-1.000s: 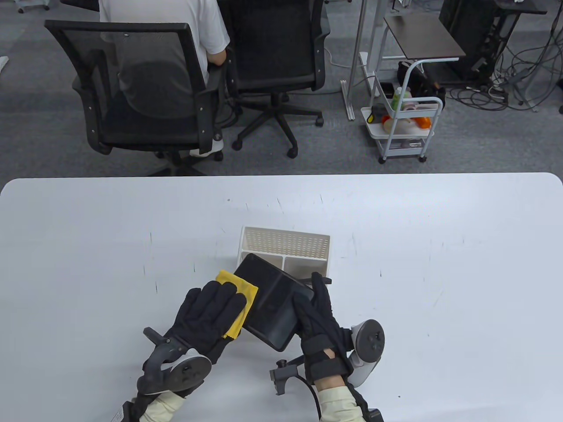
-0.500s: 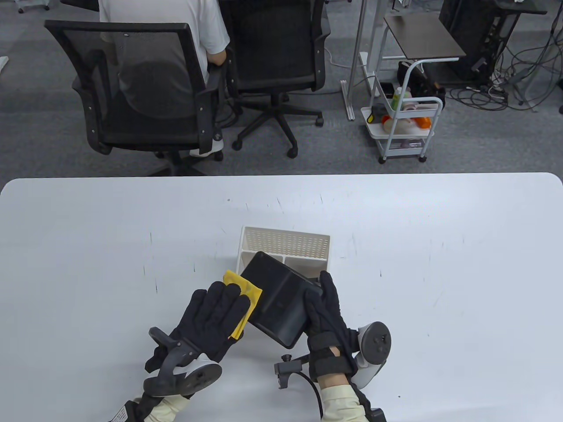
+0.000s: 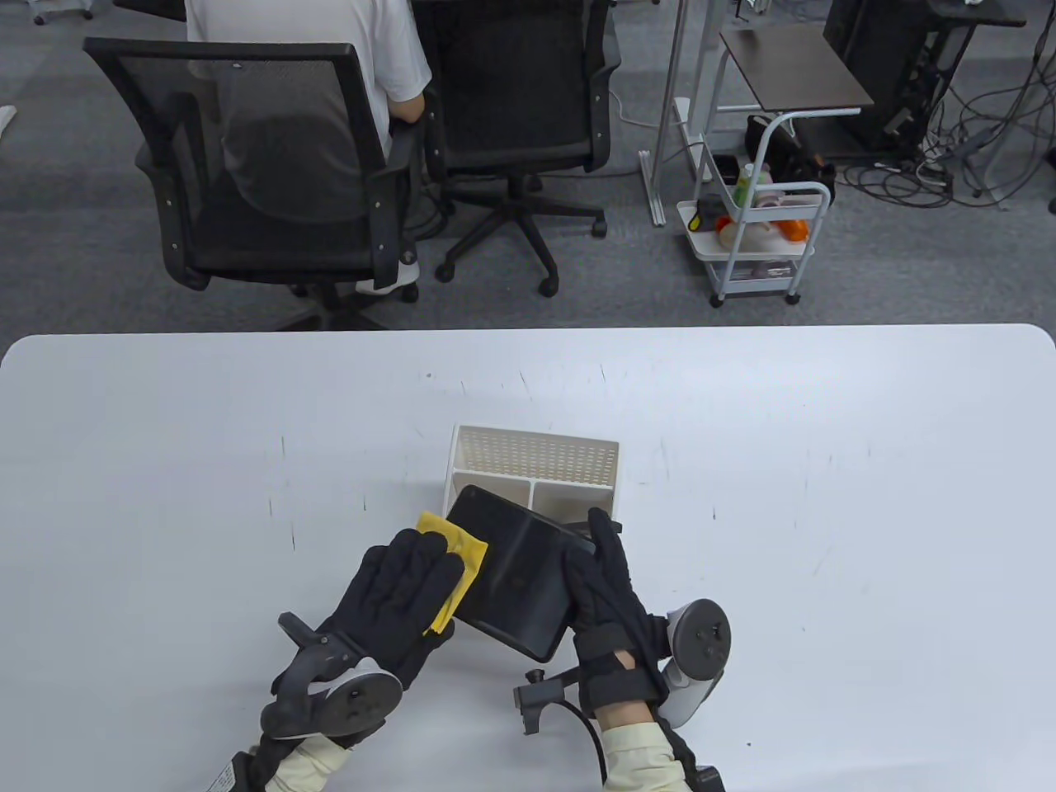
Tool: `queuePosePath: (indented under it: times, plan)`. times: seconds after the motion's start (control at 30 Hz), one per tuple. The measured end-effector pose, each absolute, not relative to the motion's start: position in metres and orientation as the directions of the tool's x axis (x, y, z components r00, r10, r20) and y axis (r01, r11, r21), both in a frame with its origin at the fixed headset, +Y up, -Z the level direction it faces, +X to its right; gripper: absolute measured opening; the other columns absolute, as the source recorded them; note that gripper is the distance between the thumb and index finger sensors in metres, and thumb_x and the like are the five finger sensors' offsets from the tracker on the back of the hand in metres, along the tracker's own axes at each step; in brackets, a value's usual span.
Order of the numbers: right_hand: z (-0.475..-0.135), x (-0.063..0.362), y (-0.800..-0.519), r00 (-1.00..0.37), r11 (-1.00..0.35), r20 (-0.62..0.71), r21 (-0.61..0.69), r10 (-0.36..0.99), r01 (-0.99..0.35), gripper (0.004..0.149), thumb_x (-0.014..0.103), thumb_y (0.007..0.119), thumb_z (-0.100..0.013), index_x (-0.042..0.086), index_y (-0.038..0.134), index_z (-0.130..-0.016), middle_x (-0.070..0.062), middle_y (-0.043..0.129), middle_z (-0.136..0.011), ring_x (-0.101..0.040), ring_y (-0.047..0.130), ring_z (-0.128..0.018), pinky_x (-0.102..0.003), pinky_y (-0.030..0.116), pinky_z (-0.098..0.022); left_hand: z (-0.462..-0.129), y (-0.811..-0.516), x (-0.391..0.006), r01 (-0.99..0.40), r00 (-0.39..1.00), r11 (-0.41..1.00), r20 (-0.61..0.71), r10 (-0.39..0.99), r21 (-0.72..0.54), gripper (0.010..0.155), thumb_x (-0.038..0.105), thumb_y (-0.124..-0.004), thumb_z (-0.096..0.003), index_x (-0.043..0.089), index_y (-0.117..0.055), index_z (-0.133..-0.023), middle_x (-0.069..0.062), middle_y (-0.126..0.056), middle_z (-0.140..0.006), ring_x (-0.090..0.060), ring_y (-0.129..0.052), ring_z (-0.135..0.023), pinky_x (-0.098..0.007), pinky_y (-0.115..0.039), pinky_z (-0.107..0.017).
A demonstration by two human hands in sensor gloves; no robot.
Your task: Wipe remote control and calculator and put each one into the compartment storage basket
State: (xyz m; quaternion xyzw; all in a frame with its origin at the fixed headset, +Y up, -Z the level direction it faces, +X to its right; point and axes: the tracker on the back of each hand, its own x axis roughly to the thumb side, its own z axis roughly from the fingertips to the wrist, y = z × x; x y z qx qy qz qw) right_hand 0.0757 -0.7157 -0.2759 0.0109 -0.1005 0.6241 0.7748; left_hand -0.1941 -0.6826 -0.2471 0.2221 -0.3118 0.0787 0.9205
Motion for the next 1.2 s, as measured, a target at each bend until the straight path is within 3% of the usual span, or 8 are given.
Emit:
queuePosePath:
  times: [0.13, 0.27, 0.5, 0.73, 0.9, 1.03, 1.2]
  plan:
    - [-0.276, 0.075, -0.717, 0.179, 0.2, 0.169, -0.119, 0.969, -0.973, 0.067, 0.027, 0.064, -0.06, -0.005, 0.035, -0.111, -0.024, 0.088, -0.079, -0.029, 0.102, -0.053, -0.038, 0.091, -0.035, -0.241, -0.684, -0.183, -0.266, 0.747, 0.89, 0.662, -0.052, 0.37, 0.059, 0.045, -0.053, -0.0541, 0.021, -0.056, -0.108, -0.01, -0.061, -0.114, -0.039, -0.064, -0.106, -0.057, -0.063, -0.073]
    - [-0.277, 0.069, -0.717, 0.128, 0.138, 0.16, -0.057, 0.979, -0.989, 0.067, 0.027, 0.064, -0.06, -0.006, 0.036, -0.111, -0.024, 0.089, -0.078, -0.03, 0.102, -0.052, -0.038, 0.091, -0.035, -0.242, -0.685, -0.179, -0.277, 0.741, 0.902, 0.671, -0.019, 0.331, 0.06, 0.045, -0.052, -0.0538, 0.02, -0.055, -0.108, -0.011, -0.061, -0.113, -0.039, -0.065, -0.105, -0.056, -0.064, -0.073]
    - [-0.277, 0.055, -0.711, -0.015, -0.028, 0.195, 0.061, 0.981, -0.998, 0.067, 0.025, 0.065, -0.059, -0.008, 0.037, -0.11, -0.026, 0.089, -0.077, -0.03, 0.103, -0.051, -0.039, 0.091, -0.034, -0.255, -0.689, -0.195, -0.319, 0.788, 0.928, 0.597, 0.147, 0.194, 0.06, 0.044, -0.052, -0.0544, 0.02, -0.054, -0.109, -0.012, -0.056, -0.114, -0.04, -0.06, -0.106, -0.057, -0.062, -0.073]
    - [-0.276, 0.038, -0.707, -0.098, -0.151, 0.274, 0.179, 0.957, -0.972, 0.067, 0.025, 0.065, -0.058, -0.007, 0.037, -0.111, -0.026, 0.089, -0.077, -0.031, 0.102, -0.052, -0.04, 0.091, -0.035, -0.258, -0.686, -0.2, -0.343, 0.826, 0.913, 0.534, 0.183, 0.219, 0.061, 0.045, -0.052, -0.0545, 0.02, -0.051, -0.11, -0.013, -0.054, -0.115, -0.041, -0.058, -0.107, -0.058, -0.058, -0.074]
    - [-0.274, 0.027, -0.708, -0.183, -0.258, 0.326, 0.204, 0.927, -0.944, 0.068, 0.024, 0.065, -0.058, -0.006, 0.036, -0.111, -0.026, 0.089, -0.078, -0.032, 0.102, -0.052, -0.041, 0.09, -0.035, -0.257, -0.683, -0.2, -0.463, 0.747, 0.874, 0.594, 0.297, 0.145, 0.06, 0.045, -0.052, -0.0548, 0.019, -0.054, -0.11, -0.012, -0.065, -0.114, -0.042, -0.066, -0.105, -0.058, -0.061, -0.073]
    - [-0.272, 0.024, -0.708, -0.214, -0.293, 0.342, 0.199, 0.915, -0.935, 0.068, 0.024, 0.065, -0.058, -0.007, 0.035, -0.111, -0.026, 0.089, -0.078, -0.032, 0.103, -0.052, -0.042, 0.09, -0.036, -0.256, -0.681, -0.198, -0.548, 0.678, 0.835, 0.609, 0.411, 0.047, 0.06, 0.045, -0.053, -0.0551, 0.02, -0.055, -0.11, -0.011, -0.066, -0.114, -0.042, -0.066, -0.106, -0.058, -0.058, -0.074]
    - [-0.273, 0.03, -0.707, -0.155, -0.231, 0.341, 0.193, 0.927, -0.954, 0.069, 0.024, 0.065, -0.058, -0.007, 0.034, -0.111, -0.026, 0.089, -0.078, -0.032, 0.102, -0.053, -0.041, 0.09, -0.036, -0.26, -0.681, -0.209, -0.483, 0.755, 0.867, 0.561, 0.341, 0.123, 0.06, 0.045, -0.052, -0.0552, 0.021, -0.056, -0.109, -0.01, -0.067, -0.114, -0.04, -0.066, -0.106, -0.057, -0.059, -0.074]
